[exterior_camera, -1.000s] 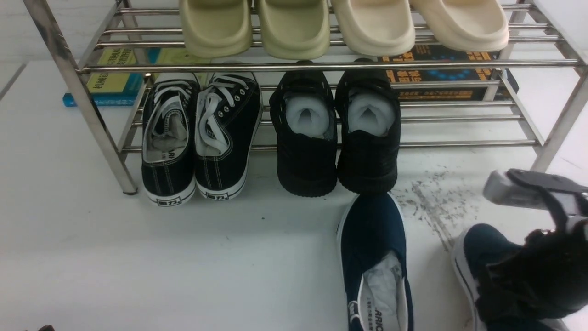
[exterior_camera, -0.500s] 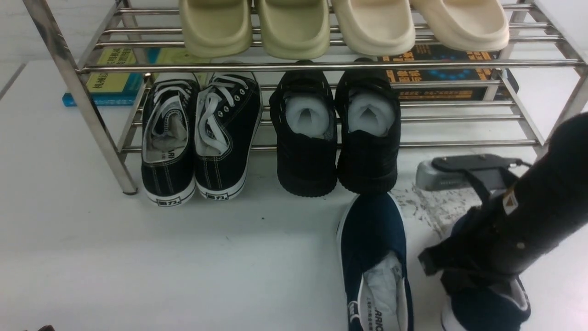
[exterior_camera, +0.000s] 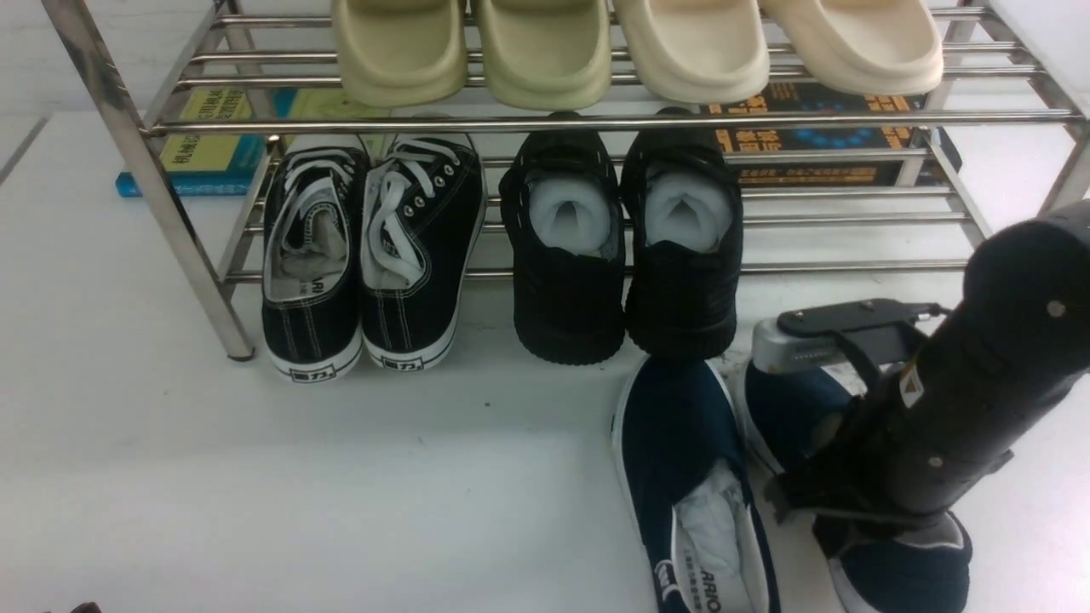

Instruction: Take the shoes off the shelf with your hand on the white table.

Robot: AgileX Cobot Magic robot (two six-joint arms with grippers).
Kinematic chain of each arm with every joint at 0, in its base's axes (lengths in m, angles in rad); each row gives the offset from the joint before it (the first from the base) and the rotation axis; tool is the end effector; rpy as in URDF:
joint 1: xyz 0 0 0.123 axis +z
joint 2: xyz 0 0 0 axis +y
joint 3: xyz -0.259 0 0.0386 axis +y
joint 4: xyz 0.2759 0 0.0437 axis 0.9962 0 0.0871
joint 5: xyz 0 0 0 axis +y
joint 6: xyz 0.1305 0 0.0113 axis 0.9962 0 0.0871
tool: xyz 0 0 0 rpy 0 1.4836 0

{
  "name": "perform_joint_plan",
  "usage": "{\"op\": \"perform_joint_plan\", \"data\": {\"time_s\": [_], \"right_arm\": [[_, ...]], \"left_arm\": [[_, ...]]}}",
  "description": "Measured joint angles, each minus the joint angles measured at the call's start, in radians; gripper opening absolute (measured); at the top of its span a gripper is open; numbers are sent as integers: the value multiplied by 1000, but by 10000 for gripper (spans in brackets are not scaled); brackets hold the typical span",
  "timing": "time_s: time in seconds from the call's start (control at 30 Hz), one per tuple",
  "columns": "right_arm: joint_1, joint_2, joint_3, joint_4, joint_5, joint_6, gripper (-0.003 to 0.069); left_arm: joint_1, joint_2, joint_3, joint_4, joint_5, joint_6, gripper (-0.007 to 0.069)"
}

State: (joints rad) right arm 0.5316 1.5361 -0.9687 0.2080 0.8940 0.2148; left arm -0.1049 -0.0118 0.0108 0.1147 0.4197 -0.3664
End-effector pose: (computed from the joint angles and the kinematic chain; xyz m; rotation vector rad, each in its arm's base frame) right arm 0.2585 0.1765 0.1452 -0.3031 2.9871 0.3529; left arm 0.1401 -0.0086 0.1601 -0.1807 1.8961 -0.2045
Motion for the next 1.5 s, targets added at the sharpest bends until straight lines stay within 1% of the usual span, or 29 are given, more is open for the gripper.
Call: {"op": "perform_joint_plan", "data": {"time_s": [0.13, 0.2, 0.33, 0.43, 0.63, 0.7, 0.73, 0.77, 0.8, 0.83, 0.9, 0.93, 0.97, 1.0, 1.03, 1.07, 1.17, 1.33, 1.5], "right_arm": [[6, 26, 0, 48, -26, 0, 31], [22, 32, 0, 51, -39, 1, 34], [76, 49, 1, 41, -85, 1, 40], [96, 57, 1, 23, -98, 3, 44], [100, 63, 1, 17, -100, 5, 68], [100, 65, 1, 17, -99, 5, 111], [100, 65, 1, 17, -99, 5, 116], [100, 67, 1, 15, -97, 5, 161], [100, 67, 1, 15, -97, 5, 167], [100, 68, 0, 4, -91, 4, 222], [100, 71, -12, -10, -69, 4, 291], [100, 72, -16, -13, -61, 4, 298], [100, 72, -38, -22, -17, 4, 353], [100, 72, -55, -23, 12, 4, 379], [100, 72, -59, -21, 18, 4, 384], [100, 72, -93, -14, 62, 4, 418], [100, 72, -157, -14, 136, -4, 447], [100, 72, -260, -13, 294, -42, 456], [135, 71, -254, 14, 316, -44, 458]], "left_arm": [[0, 0, 0, 0, 0, 0, 240], [0, 0, 0, 0, 0, 0, 240], [0, 0, 0, 0, 0, 0, 240], [0, 0, 0, 0, 0, 0, 240], [0, 0, 0, 0, 0, 0, 240], [0, 0, 0, 0, 0, 0, 240], [0, 0, 0, 0, 0, 0, 240], [0, 0, 0, 0, 0, 0, 240], [0, 0, 0, 0, 0, 0, 240], [0, 0, 0, 0, 0, 0, 240], [0, 0, 0, 0, 0, 0, 240], [0, 0, 0, 0, 0, 0, 240], [0, 0, 0, 0, 0, 0, 240], [0, 0, 0, 0, 0, 0, 240], [0, 0, 0, 0, 0, 0, 240], [0, 0, 0, 0, 0, 0, 240], [0, 0, 0, 0, 0, 0, 240], [0, 0, 0, 0, 0, 0, 240], [0, 0, 0, 1, 0, 0, 240]]}}
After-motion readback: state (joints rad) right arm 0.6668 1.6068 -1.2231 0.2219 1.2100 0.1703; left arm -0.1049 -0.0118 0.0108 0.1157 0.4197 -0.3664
